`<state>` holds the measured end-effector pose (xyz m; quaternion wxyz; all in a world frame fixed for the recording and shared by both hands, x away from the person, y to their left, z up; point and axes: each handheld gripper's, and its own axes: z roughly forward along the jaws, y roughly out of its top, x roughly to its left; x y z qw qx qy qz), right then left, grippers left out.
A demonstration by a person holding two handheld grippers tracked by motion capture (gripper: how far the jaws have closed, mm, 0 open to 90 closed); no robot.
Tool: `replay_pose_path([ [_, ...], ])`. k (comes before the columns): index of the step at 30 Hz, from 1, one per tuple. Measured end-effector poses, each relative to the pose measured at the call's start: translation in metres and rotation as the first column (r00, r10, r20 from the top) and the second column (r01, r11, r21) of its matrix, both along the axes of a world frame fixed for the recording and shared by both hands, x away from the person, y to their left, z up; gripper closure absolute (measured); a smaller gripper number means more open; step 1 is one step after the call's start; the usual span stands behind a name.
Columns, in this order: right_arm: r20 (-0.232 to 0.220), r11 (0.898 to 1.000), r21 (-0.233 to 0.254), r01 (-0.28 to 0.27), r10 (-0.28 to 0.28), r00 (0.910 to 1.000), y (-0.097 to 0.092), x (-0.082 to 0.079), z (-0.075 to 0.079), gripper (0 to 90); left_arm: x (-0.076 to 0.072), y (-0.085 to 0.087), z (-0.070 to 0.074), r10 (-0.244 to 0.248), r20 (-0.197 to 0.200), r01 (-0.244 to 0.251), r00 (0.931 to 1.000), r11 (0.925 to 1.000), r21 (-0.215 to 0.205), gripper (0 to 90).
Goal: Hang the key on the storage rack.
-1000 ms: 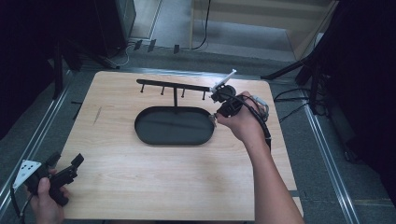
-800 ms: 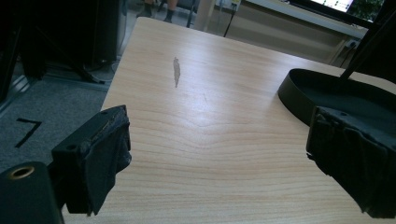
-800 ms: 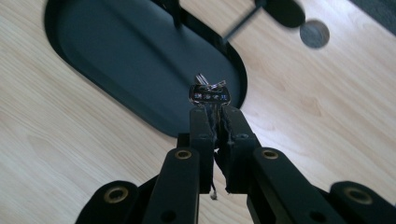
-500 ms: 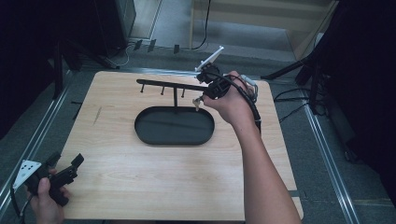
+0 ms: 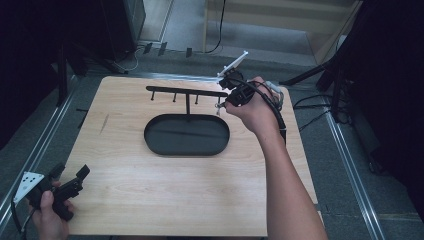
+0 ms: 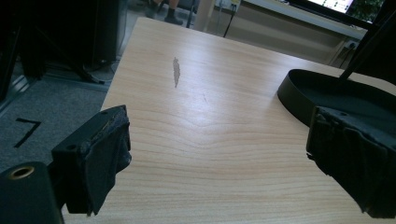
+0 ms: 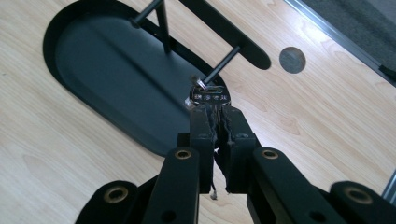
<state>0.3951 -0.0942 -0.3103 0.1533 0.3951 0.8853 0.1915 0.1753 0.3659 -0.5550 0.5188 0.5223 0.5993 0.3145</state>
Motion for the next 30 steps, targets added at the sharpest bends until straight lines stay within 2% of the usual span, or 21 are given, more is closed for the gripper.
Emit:
replay_pose_path([
  [9,0.035,1.0,0.002,0.012,-0.012,0.9993,-0.0023,-0.0009,0.0012,84.5,0.0,-0.0003,0.0001,0.001,0.0,-0.001,1.0,1.0,0.002,6.9],
  [19,0.029,0.999,0.002,0.046,-0.046,0.9985,-0.0001,0.003,-0.0028,84.5,-0.0001,-0.0003,0.0001,-0.001,0.0,0.001,1.0,1.0,0.0,6.9],
  [22,0.04,0.999,0.01,0.049,-0.049,0.998,-0.0004,0.0048,-0.0029,84.5,-0.0001,-0.0004,0.0001,-0.001,0.0,0.001,1.0,1.0,0.001,6.9],
  [30,0.061,0.998,0.023,0.056,-0.057,0.9965,-0.001,0.0037,0.004,84.5,-0.0001,-0.0003,0.0,-0.001,0.0,0.001,1.0,1.0,0.0,6.9],
])
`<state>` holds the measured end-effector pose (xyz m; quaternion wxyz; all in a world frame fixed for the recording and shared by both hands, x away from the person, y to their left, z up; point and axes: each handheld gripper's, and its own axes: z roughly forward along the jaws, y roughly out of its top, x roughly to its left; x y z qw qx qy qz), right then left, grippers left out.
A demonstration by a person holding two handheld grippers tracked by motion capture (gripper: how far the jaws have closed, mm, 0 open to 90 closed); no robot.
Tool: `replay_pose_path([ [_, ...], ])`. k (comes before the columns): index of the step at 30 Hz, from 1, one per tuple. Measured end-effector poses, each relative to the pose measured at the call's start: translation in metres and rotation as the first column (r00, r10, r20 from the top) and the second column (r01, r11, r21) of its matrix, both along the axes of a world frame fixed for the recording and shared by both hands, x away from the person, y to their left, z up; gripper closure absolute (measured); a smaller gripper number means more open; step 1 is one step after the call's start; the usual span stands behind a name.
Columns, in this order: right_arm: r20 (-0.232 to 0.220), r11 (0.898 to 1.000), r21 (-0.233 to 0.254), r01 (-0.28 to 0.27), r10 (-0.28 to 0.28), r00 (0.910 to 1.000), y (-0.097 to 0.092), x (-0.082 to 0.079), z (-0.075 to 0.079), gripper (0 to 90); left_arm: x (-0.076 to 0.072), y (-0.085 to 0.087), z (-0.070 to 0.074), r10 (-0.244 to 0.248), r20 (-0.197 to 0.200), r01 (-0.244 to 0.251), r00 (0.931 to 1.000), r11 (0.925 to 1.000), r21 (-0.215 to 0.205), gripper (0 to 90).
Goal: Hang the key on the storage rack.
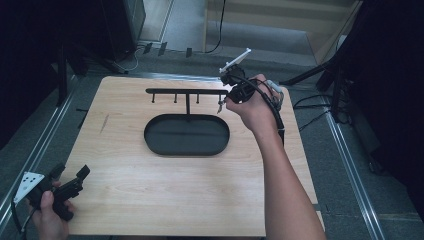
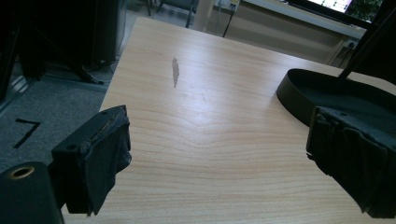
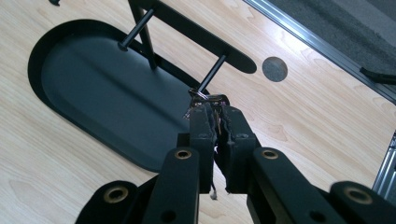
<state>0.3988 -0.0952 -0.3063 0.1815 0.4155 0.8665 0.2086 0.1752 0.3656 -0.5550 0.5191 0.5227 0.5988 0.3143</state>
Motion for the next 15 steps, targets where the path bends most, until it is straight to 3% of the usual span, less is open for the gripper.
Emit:
replay_pose_path([
  [6,0.001,1.0,0.004,0.011,-0.011,0.9999,-0.0012,0.0023,-0.0014,84.5,-0.0001,0.0,0.0,-0.001,0.001,0.001,1.0,1.0,0.0,6.9],
  [15,0.007,0.998,0.046,0.033,-0.034,0.9994,-0.0031,0.0081,-0.0019,84.5,-0.0003,0.0,0.0,-0.002,0.002,0.002,1.0,1.0,0.001,6.9],
])
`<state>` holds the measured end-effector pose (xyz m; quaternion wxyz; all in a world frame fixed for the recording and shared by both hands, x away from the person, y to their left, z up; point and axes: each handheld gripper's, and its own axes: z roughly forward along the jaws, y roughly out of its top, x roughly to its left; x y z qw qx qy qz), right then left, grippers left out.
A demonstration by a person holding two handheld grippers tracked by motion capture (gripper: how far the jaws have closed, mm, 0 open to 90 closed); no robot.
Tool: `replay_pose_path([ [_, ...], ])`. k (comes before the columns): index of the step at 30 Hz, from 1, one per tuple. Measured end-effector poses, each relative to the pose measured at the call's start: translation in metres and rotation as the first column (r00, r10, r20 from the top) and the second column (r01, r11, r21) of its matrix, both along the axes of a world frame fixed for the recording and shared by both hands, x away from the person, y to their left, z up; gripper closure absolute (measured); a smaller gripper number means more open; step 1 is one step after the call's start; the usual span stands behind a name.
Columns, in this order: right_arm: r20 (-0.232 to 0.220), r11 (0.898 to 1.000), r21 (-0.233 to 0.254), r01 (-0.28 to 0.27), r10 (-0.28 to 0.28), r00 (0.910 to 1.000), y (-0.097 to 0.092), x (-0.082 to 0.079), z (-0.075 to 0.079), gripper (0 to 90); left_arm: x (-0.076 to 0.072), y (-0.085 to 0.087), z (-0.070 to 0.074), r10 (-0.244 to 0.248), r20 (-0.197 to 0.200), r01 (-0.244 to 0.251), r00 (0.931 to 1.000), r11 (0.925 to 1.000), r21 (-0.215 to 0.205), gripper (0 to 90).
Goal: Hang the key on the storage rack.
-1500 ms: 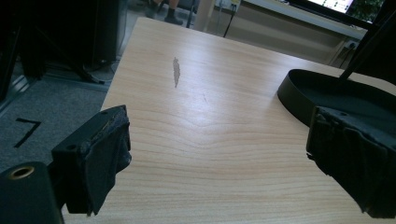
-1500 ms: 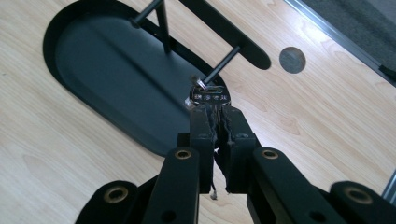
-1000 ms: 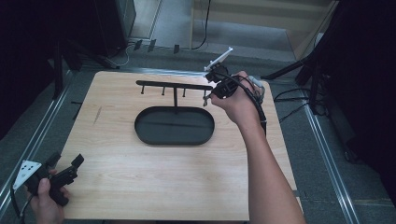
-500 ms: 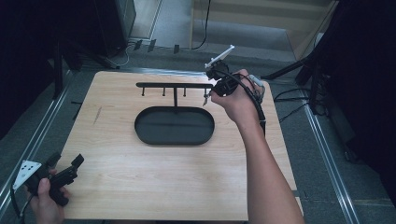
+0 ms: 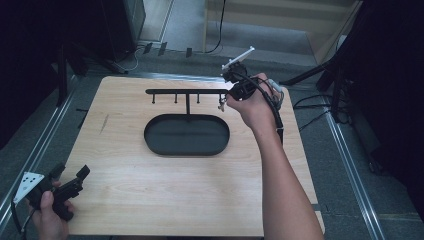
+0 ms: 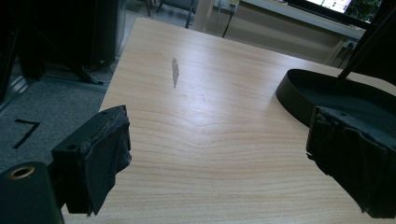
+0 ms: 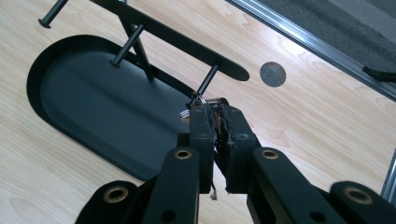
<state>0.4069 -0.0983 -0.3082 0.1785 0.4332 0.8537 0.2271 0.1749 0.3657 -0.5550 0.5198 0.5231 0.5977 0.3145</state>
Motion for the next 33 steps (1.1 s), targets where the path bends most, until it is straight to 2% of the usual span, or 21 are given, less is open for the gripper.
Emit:
replay_pose_path([
  [8,0.01,0.999,-0.003,0.032,-0.032,0.9994,-0.002,0.004,-0.007,83.2,0.0,0.0,0.0,-0.001,0.0,0.001,1.0,1.0,-0.001,6.9],
  [10,0.038,0.998,-0.031,0.057,-0.056,0.9977,-0.001,0.004,-0.009,81.7,0.0,0.0,0.0,-0.001,0.0,0.001,1.0,1.0,0.0,6.9],
  [12,0.033,0.997,-0.027,0.069,-0.068,0.9971,-0.003,0.004,-0.012,77.5,0.0,0.0,0.0,-0.001,-0.001,0.001,1.0,1.0,0.002,6.9],
  [14,0.038,0.996,-0.038,0.077,-0.076,0.9964,-0.005,0.004,-0.013,77.3,0.0,0.0,0.0,0.0,0.001,0.0,1.0,1.0,-0.001,6.9],
  [19,0.016,0.994,-0.039,0.102,-0.101,0.9948,-0.014,0.003,-0.022,74.6,0.0,-0.001,0.0,-0.002,-0.001,0.002,1.0,1.0,0.004,6.9],
  [28,-0.036,0.99,-0.039,0.134,-0.135,0.9901,-0.034,0.0,-0.047,73.6,0.0,-0.001,0.0,-0.002,-0.004,0.002,1.0,1.0,0.009,6.9],
  [33,-0.043,0.988,-0.048,0.145,-0.147,0.9882,-0.044,-0.005,-0.061,71.0,0.0,-0.001,0.0,-0.002,-0.005,0.002,1.0,1.0,0.01,6.9],
])
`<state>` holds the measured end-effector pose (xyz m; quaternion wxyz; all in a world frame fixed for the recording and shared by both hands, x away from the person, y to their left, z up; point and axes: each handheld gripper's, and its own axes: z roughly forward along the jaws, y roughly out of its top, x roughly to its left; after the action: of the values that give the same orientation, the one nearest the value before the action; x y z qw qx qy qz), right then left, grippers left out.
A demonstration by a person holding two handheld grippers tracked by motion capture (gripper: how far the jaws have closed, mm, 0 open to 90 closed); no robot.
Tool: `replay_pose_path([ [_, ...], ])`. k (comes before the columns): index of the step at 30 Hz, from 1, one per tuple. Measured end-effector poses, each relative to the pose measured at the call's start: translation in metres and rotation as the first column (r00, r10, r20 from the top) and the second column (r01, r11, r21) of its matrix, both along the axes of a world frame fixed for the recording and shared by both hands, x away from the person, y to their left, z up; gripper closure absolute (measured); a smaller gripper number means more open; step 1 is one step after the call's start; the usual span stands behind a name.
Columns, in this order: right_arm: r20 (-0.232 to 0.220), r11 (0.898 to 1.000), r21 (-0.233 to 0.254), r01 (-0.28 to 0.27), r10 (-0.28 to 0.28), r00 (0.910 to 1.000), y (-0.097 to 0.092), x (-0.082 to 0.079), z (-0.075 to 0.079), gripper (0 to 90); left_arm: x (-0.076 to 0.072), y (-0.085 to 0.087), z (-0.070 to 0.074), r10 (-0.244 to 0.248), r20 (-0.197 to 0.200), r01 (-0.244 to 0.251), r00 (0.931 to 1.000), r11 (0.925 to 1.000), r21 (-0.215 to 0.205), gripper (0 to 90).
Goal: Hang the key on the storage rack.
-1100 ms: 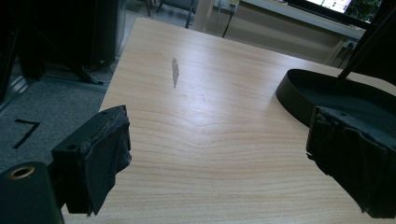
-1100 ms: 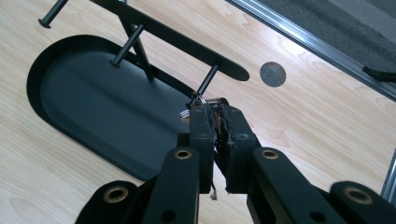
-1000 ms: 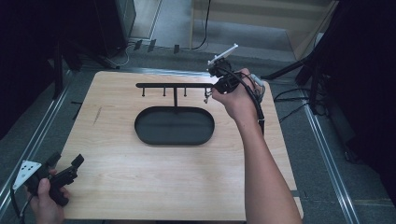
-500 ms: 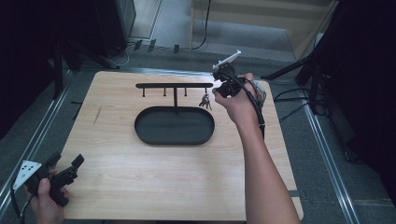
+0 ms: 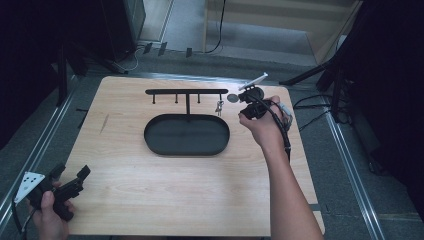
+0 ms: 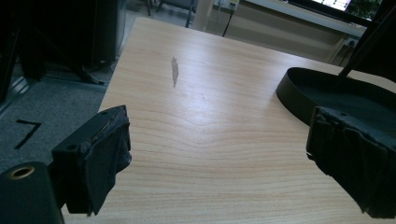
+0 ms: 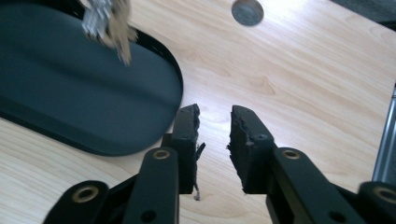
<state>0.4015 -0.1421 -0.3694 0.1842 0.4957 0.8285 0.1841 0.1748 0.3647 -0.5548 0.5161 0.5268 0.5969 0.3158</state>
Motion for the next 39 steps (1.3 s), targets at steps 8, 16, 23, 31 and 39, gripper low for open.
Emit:
replay_pose_path([
  [8,-0.01,0.999,0.013,0.037,-0.036,0.9993,-0.019,-0.011,-0.026,60.9,0.0,0.0,0.0,-0.001,0.0,0.001,1.0,1.0,0.003,6.9],
  [16,0.015,0.995,0.02,0.1,-0.1,0.9948,-0.041,-0.024,-0.056,27.9,0.0,-0.001,0.0,-0.004,-0.001,0.004,1.0,1.0,0.004,6.9],
  [23,0.077,0.972,0.089,0.215,-0.222,0.9719,-0.068,-0.037,-0.083,0.0,0.001,-0.001,0.0,-0.003,-0.001,0.003,1.0,1.0,0.005,6.9],
  [31,0.178,0.959,0.171,0.226,-0.256,0.9503,-0.094,-0.063,-0.117,0.0,0.001,-0.001,0.0,-0.003,-0.002,0.003,1.0,1.0,0.007,6.9],
  [39,0.276,0.953,0.215,0.215,-0.271,0.9221,-0.121,-0.098,-0.162,0.0,0.001,-0.001,0.0,-0.002,-0.005,0.002,1.0,1.0,0.008,6.9],
])
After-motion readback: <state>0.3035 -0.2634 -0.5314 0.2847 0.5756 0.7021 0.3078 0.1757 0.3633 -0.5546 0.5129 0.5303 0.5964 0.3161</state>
